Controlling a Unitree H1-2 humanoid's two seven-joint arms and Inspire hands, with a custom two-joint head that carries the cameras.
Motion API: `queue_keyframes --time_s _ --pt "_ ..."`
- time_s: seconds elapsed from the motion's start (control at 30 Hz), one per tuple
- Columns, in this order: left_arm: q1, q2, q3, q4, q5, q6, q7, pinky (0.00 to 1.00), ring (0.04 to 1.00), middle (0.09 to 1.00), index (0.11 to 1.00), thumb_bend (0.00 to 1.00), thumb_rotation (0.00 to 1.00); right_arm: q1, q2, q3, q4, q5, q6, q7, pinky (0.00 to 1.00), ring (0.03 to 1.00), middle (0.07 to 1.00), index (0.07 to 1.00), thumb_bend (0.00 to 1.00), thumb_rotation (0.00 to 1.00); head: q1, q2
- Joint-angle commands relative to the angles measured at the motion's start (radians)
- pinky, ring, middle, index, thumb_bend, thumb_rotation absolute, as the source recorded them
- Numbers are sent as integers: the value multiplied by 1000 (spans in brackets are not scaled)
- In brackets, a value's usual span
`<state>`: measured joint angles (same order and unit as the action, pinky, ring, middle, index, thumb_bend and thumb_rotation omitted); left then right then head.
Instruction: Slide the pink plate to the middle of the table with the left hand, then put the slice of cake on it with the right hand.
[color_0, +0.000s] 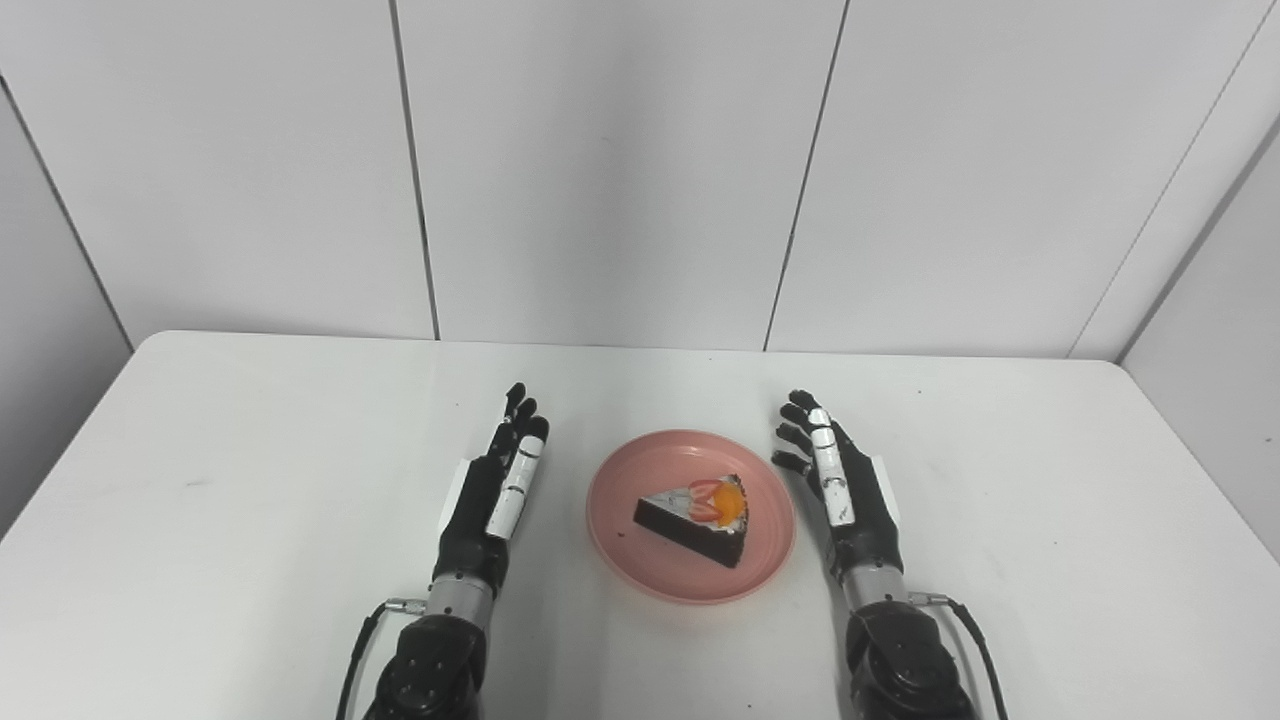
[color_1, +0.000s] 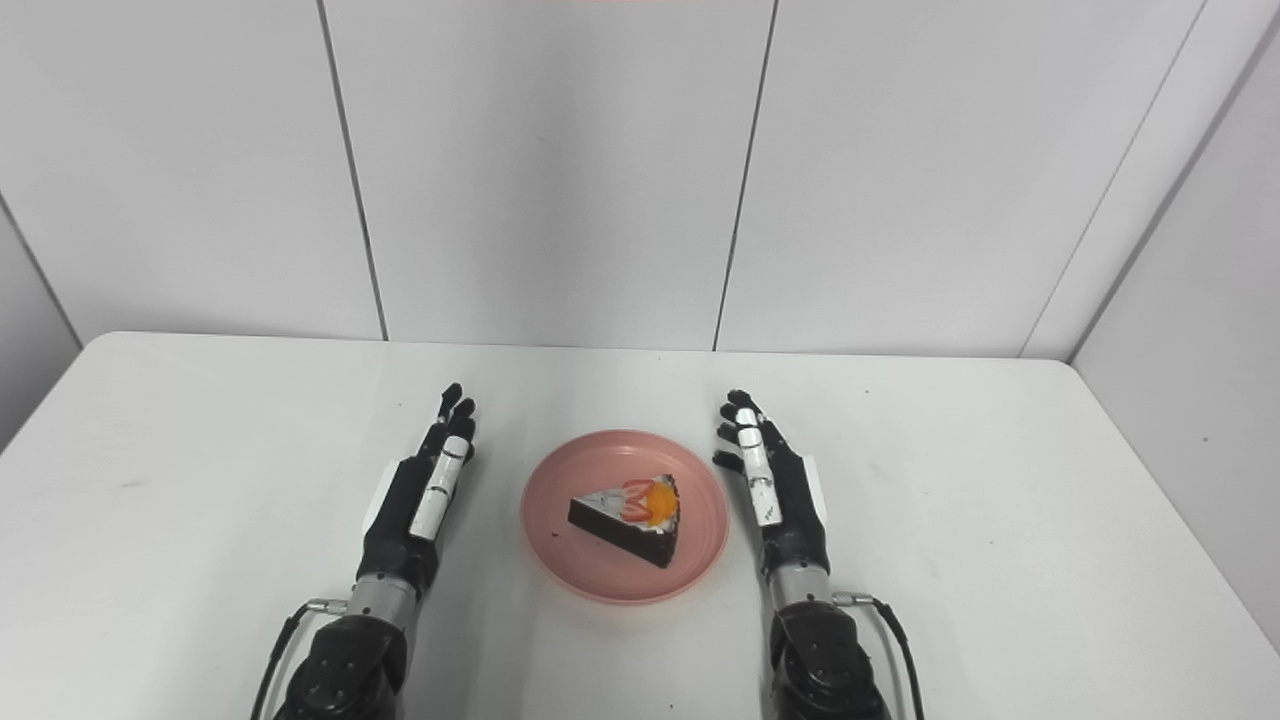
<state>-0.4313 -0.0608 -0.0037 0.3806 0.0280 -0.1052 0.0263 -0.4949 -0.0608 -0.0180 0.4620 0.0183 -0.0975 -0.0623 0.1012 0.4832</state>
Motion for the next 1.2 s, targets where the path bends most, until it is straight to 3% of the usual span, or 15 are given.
queue_keyframes --time_s 0.0,0.13,0.47,0.77,0.93,1.17 --pt "20 -8 7 4 -5 4 18 1000 1000 1000 1000 643 915 10 -14 13 -8 -24 40 17 846 885 888 873 767 1000 2 4" --pt "23 -20 13 -3 -14 -4 19 1000 1000 1000 1000 688 910 13 -12 14 -17 -20 44 19 888 906 903 883 771 1000 5 10" --pt "45 -86 61 -31 -41 -35 83 1000 1000 1000 1000 614 929 19 19 -21 -10 18 27 4 925 943 952 936 812 1000 6 20" --pt "58 -75 58 -87 -41 39 67 1000 1000 1000 1000 663 949 33 47 -20 -35 7 45 -16 933 946 963 948 789 1000 -21 33" --pt "55 -63 59 -92 -41 64 63 1000 1000 1000 1000 677 934 35 79 -49 -53 47 91 -26 926 939 955 941 746 1000 -29 34" --pt "53 -53 56 -98 -45 80 51 1000 1000 1000 1000 667 934 36 87 -56 -60 44 92 -35 902 931 949 934 736 1000 -37 35"
